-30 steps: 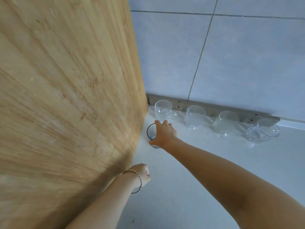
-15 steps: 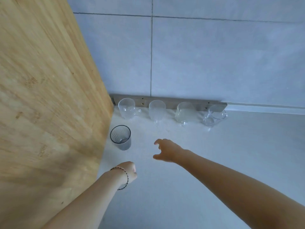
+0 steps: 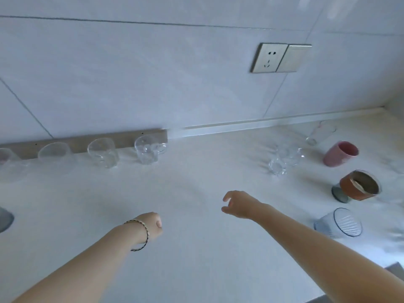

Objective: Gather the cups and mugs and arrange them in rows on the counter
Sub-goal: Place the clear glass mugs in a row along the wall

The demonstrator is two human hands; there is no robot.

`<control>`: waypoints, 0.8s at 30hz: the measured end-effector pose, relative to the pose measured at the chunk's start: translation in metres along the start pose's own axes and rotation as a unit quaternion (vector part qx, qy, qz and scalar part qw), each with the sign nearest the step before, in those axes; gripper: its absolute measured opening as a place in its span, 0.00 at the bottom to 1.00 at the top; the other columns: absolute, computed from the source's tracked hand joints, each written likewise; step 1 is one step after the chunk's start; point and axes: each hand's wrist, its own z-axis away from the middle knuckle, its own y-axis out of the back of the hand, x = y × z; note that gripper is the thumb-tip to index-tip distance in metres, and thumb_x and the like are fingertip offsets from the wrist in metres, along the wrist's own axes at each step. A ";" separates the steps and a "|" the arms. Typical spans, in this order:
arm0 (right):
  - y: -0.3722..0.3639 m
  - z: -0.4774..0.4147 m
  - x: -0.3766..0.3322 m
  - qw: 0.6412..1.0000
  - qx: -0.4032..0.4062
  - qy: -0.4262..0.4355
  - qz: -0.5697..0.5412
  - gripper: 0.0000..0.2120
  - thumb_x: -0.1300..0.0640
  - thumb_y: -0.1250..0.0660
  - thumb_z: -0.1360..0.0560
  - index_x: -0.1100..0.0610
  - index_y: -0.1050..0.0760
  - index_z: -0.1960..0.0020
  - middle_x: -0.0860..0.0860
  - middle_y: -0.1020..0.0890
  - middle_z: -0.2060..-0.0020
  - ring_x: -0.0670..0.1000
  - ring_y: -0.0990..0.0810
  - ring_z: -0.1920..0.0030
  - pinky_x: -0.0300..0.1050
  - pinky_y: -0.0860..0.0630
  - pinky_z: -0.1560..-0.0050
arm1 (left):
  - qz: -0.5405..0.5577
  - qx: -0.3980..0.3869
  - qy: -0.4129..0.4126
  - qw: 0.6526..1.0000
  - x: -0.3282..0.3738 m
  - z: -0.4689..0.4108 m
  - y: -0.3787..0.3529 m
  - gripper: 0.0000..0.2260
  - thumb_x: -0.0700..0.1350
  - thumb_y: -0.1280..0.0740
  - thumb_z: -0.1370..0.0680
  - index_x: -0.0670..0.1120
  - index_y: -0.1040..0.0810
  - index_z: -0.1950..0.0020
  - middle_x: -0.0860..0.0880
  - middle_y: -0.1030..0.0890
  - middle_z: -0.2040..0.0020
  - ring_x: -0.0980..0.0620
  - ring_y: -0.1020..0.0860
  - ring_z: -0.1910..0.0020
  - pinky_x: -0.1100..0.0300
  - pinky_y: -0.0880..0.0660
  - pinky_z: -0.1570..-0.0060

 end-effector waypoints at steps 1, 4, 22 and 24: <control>0.009 -0.001 0.024 1.000 0.017 -0.010 -0.001 0.19 0.51 0.38 0.24 0.53 0.30 0.34 0.50 0.24 0.37 0.51 0.27 0.36 0.45 0.29 0.36 | -0.001 -0.005 -0.001 1.000 0.023 -0.004 -0.004 0.18 0.40 0.44 0.24 0.53 0.45 0.71 0.48 0.37 0.57 0.51 0.39 0.56 0.64 0.51 0.71; 0.038 -0.004 0.088 0.995 0.078 -0.054 0.001 0.18 0.52 0.38 0.23 0.53 0.30 0.34 0.52 0.27 0.35 0.53 0.27 0.34 0.44 0.31 0.37 | 0.005 -0.017 -0.013 1.000 0.085 -0.014 -0.013 0.13 0.41 0.44 0.23 0.54 0.31 0.66 0.49 0.32 0.60 0.51 0.36 0.56 0.65 0.40 0.67; 0.078 -0.084 0.169 0.794 0.085 -0.213 -0.563 0.14 0.55 0.40 0.21 0.59 0.31 0.64 0.56 0.26 0.69 0.51 0.26 0.71 0.32 0.29 0.83 | 0.020 -0.022 0.075 0.997 0.121 -0.023 -0.011 0.03 0.45 0.42 0.22 0.51 0.30 0.51 0.49 0.24 0.39 0.52 0.28 0.50 0.66 0.35 0.51; 0.078 -0.083 0.164 0.817 0.107 -0.199 -0.531 0.14 0.57 0.40 0.22 0.59 0.30 0.65 0.56 0.27 0.70 0.51 0.27 0.73 0.30 0.31 0.84 | 0.023 -0.022 0.081 0.996 0.113 -0.021 -0.006 0.05 0.45 0.42 0.22 0.50 0.28 0.50 0.49 0.24 0.41 0.52 0.28 0.50 0.66 0.35 0.51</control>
